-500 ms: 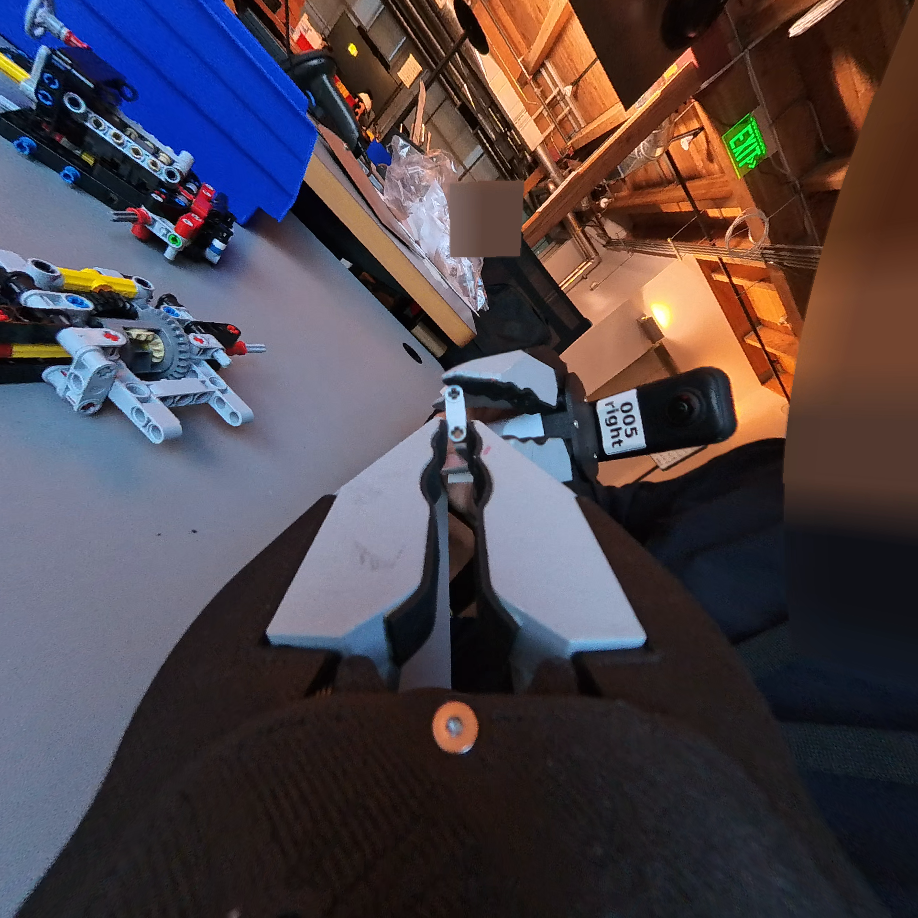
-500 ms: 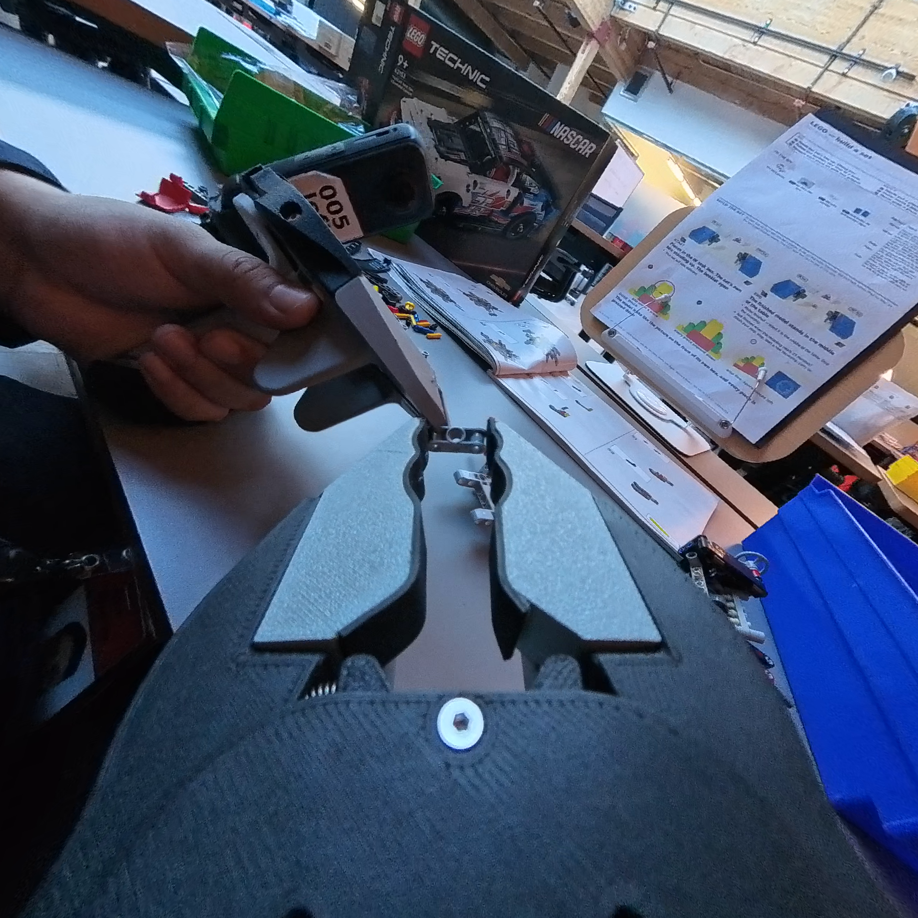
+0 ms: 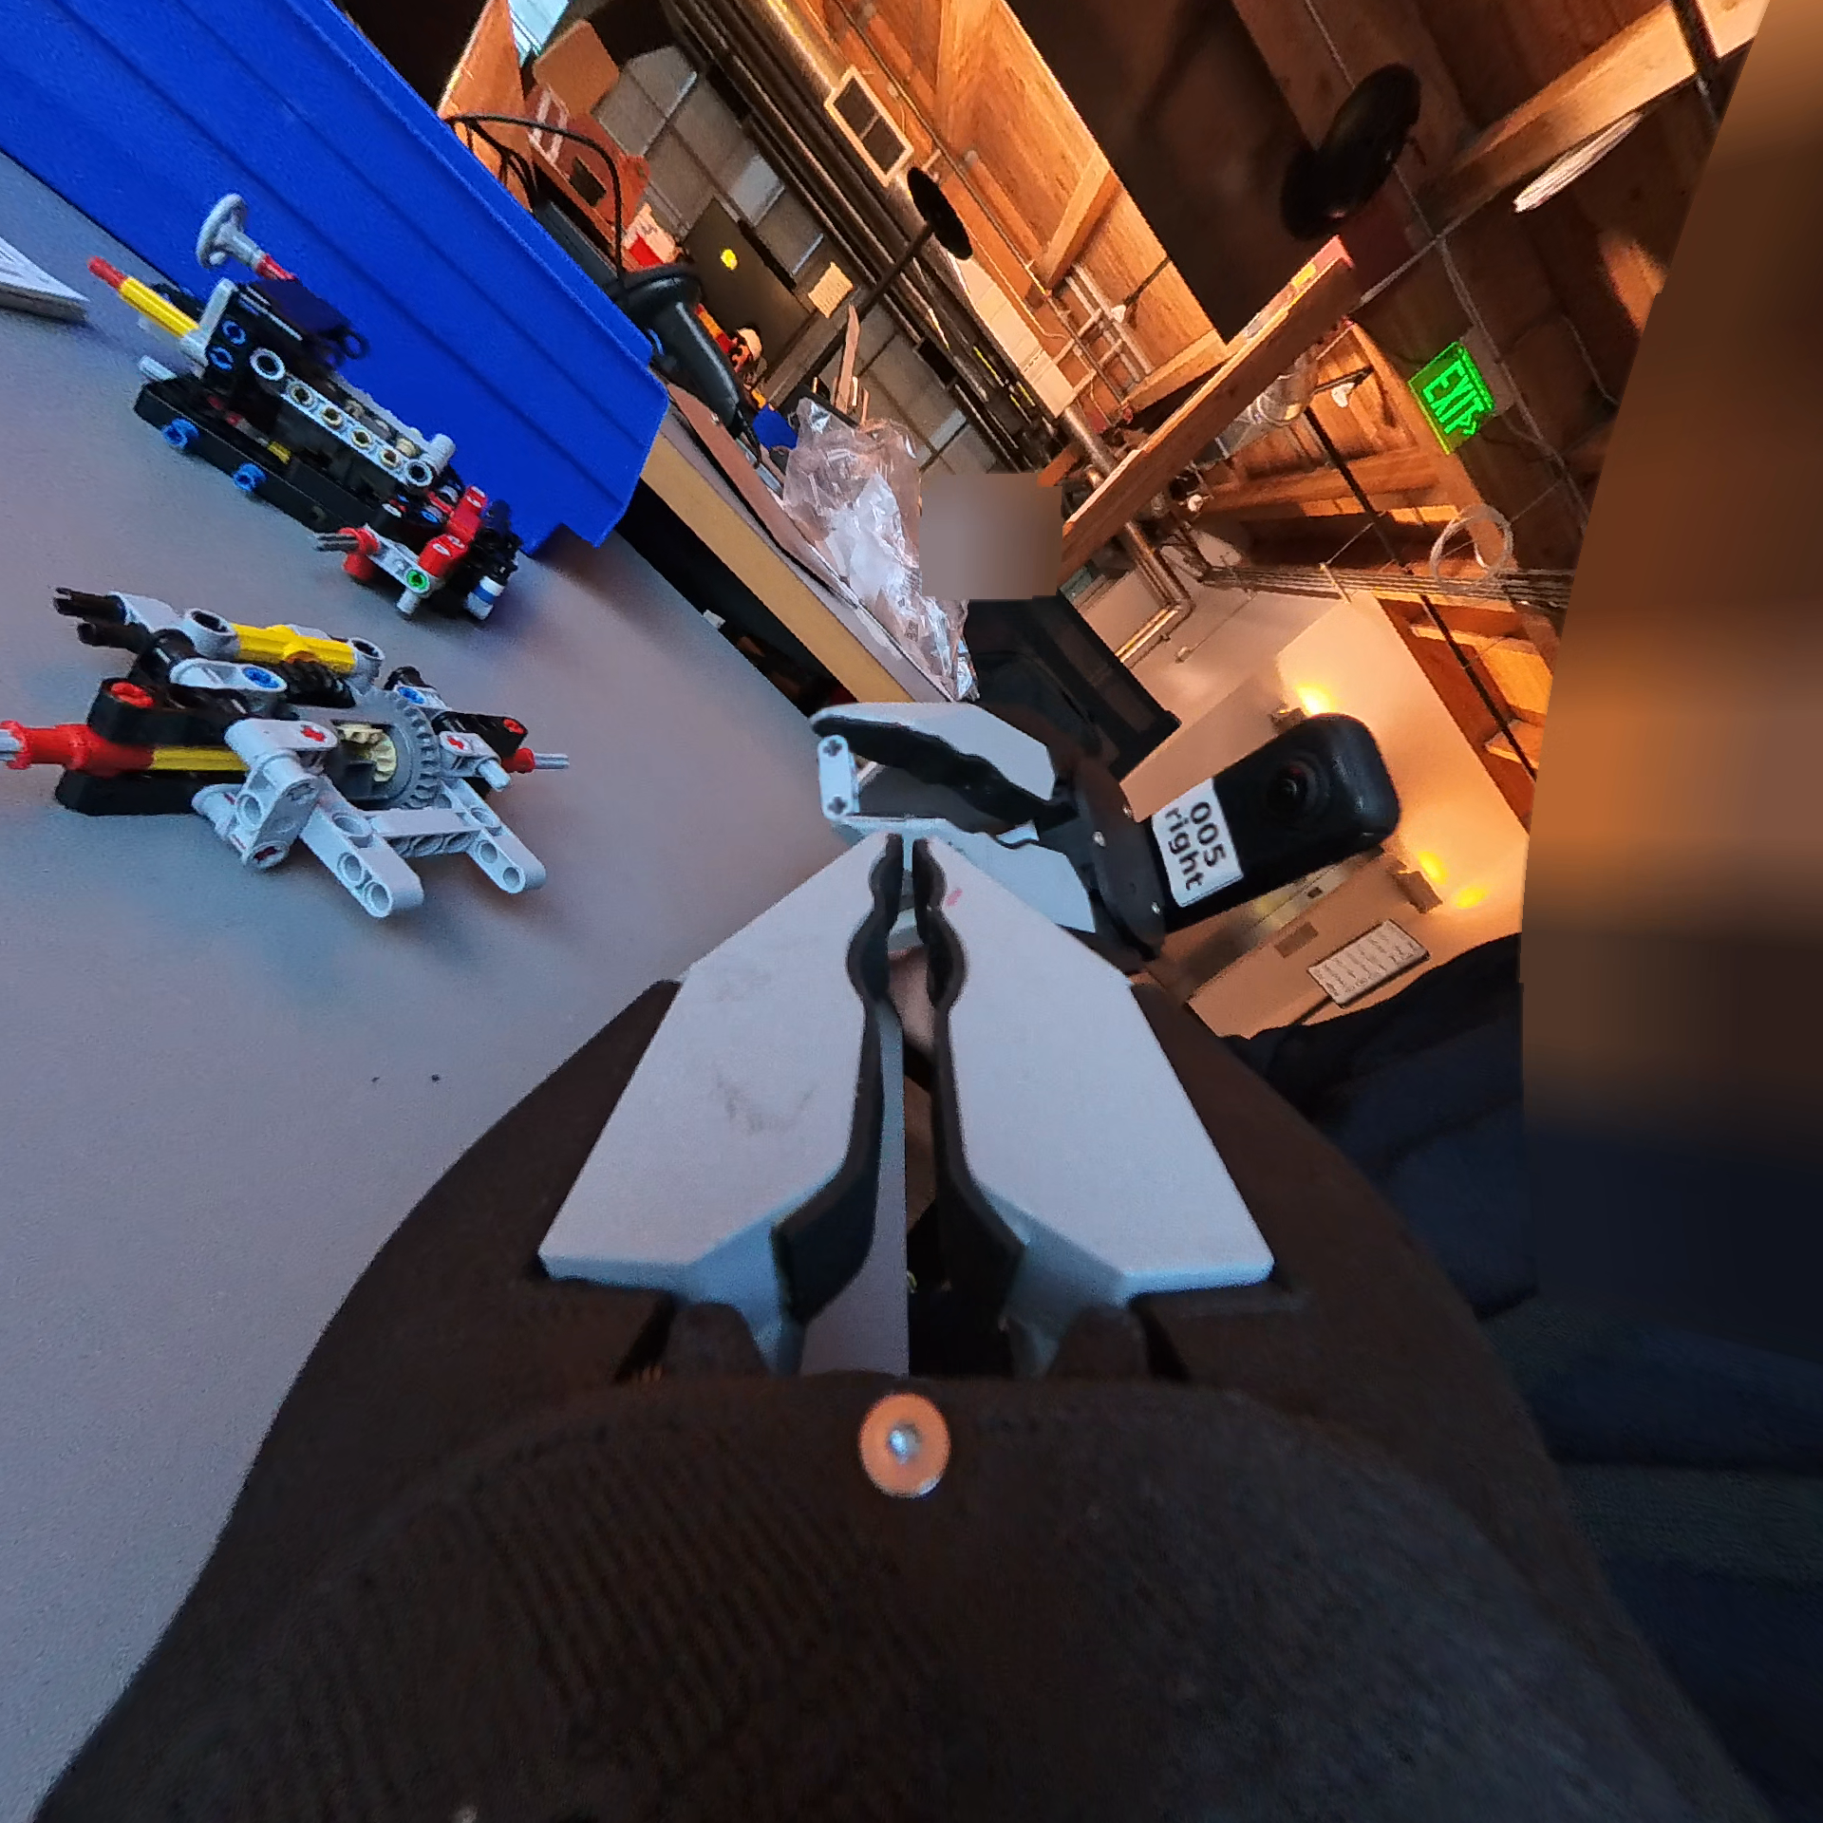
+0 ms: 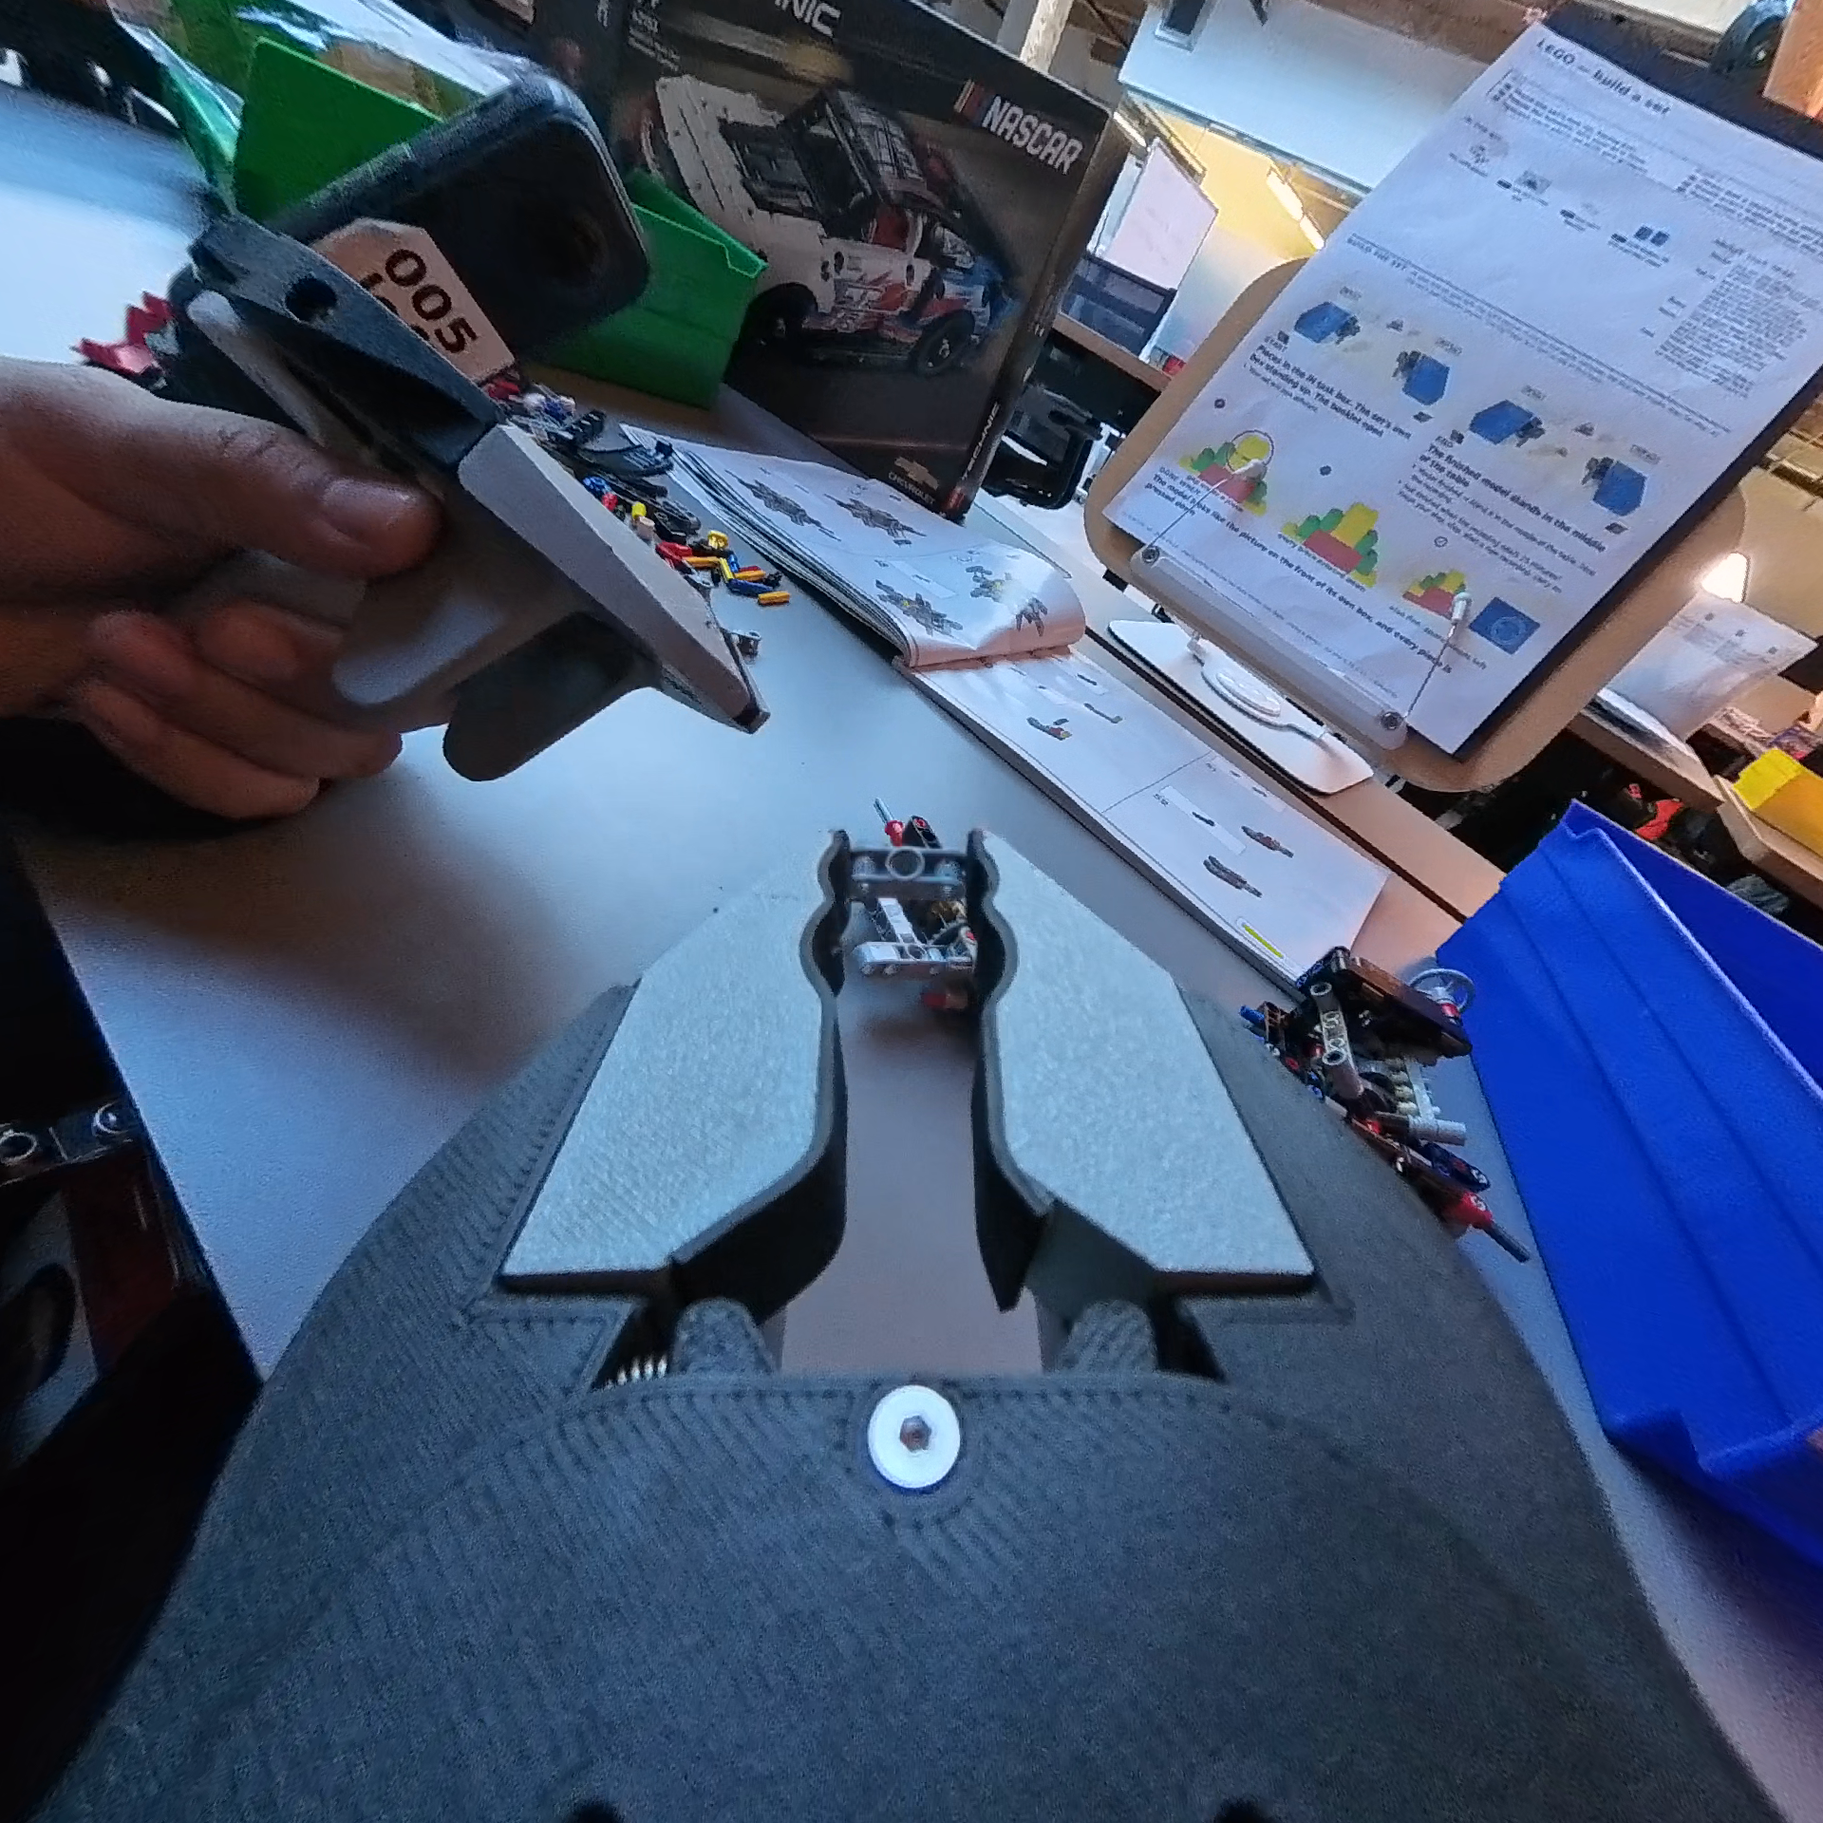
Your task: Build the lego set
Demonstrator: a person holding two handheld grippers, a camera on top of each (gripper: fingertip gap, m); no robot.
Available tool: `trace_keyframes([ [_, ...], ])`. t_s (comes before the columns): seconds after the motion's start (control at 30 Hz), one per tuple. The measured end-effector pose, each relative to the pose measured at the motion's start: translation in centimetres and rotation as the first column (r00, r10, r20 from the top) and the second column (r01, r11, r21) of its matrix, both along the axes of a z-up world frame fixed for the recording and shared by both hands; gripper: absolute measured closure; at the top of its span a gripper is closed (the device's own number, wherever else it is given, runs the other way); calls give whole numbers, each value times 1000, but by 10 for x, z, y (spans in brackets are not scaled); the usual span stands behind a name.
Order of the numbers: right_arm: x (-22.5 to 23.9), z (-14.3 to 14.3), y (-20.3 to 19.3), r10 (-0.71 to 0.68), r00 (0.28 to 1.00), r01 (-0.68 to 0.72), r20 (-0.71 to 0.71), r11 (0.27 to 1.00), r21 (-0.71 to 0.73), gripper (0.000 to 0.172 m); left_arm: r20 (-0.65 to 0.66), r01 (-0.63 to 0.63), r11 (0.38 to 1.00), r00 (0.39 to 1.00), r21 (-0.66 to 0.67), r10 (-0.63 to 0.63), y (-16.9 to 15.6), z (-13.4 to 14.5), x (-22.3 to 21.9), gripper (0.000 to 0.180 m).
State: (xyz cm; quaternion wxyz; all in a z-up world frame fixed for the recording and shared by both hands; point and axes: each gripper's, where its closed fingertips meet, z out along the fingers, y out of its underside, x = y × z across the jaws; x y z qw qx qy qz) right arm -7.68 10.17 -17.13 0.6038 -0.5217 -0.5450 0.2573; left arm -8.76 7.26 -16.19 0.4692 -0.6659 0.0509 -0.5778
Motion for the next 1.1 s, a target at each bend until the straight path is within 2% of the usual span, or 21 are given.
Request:
trace_keyframes([
  [0.3, -4, -6, -2, 4, 999, -5, 43, 1000, 17, 152, -47, -36, 999, 998, -2, 36, 3, -4, -1, 170],
  [0.53, -9, -15, -6, -9, 993, -4, 115, 994, 106, 152, -226, 19, 999, 974, -27, -25, 12, -19, 5, 164],
  [0.67, -10, -16, -8, -6, 992, -11, 127, 991, 135, 152, -279, 29, 999, 960, -28, -36, 16, -22, 3, 163],
  [0.83, -10, -14, -12, 12, 993, -30, 119, 988, 151, 152, -229, 103, 989, 965, -105, -125, 16, -27, 5, 163],
  [1.0, -10, -11, -16, 30, 994, -48, 102, 984, 173, 152, -197, 182, 976, 959, -118, -203, 10, -26, 14, 164],
  [1.1, -10, -1, -26, 91, 995, -99, 48, 972, 215, 153, -127, 228, 967, 962, -114, -241, 6, -19, 17, 164],
])
